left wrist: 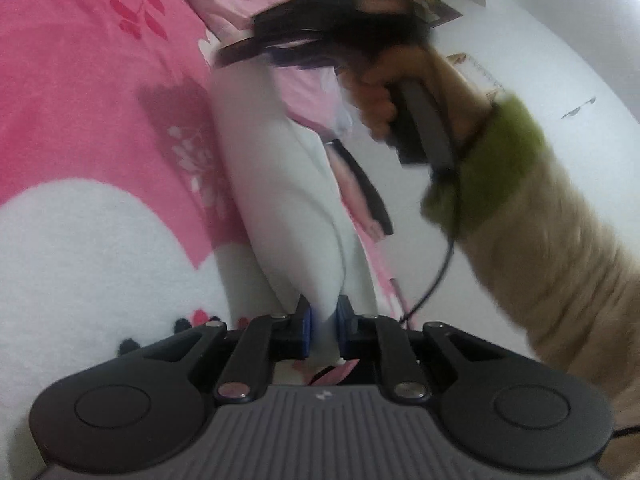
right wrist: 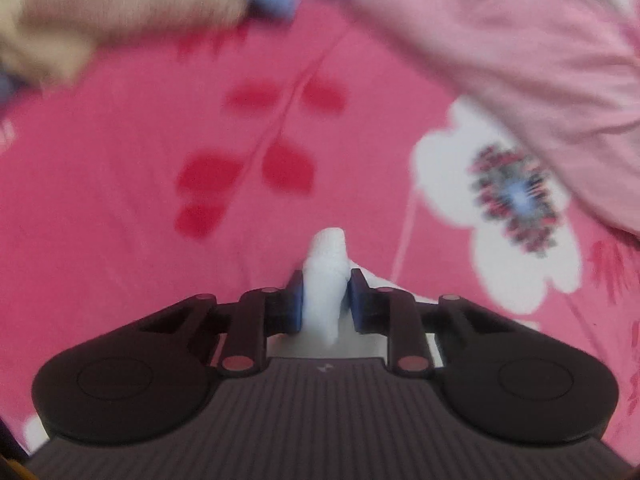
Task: Fold clothes
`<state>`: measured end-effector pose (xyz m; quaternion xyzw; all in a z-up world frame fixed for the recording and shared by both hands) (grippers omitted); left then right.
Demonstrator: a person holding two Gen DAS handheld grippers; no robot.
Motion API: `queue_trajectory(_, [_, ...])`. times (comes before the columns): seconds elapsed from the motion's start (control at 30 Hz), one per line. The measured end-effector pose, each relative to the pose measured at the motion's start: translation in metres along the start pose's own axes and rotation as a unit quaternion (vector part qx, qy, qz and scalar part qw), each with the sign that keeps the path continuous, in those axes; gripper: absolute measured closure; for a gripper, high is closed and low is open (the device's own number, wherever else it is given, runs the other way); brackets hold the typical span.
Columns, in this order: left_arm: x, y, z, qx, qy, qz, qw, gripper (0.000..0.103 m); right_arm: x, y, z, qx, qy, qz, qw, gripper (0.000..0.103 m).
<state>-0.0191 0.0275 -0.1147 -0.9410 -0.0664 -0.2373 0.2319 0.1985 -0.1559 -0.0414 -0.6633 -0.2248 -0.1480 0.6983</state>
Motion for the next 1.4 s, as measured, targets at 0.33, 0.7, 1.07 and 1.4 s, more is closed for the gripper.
queue_trajectory(0.33, [0.004,-0.004,0.025,0.02,-0.009,0.016,0.9996,0.09,-0.025,0.016,-0.02,0.044,0.099,-0.098,0.989,0.07])
queue_trajectory(0.7, [0.005,-0.019,0.024,0.008,0.001,-0.002,1.0,0.068,-0.104,-0.065,-0.027,0.099,0.131,-0.167,0.972,0.066])
queue_trajectory(1.07, [0.005,-0.054,0.01,0.121,0.017,-0.032,0.992,0.059,-0.211,-0.096,-0.016,0.121,0.101,-0.197,0.968,0.068])
queue_trajectory(1.4, [-0.001,-0.031,-0.065,0.18,0.244,-0.036,0.9524,0.053,-0.317,-0.193,-0.092,0.193,0.349,-0.328,0.856,0.065])
Point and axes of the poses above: each gripper's, at about its wrist camera, not at the fingertips, and y roughly the way its jaws point, z to its left, x to its top, the point moved 4 cm from there along y, roughly the way its jaws point, and after that the axes turned 10 degrees about x, right-handed, at the moved point
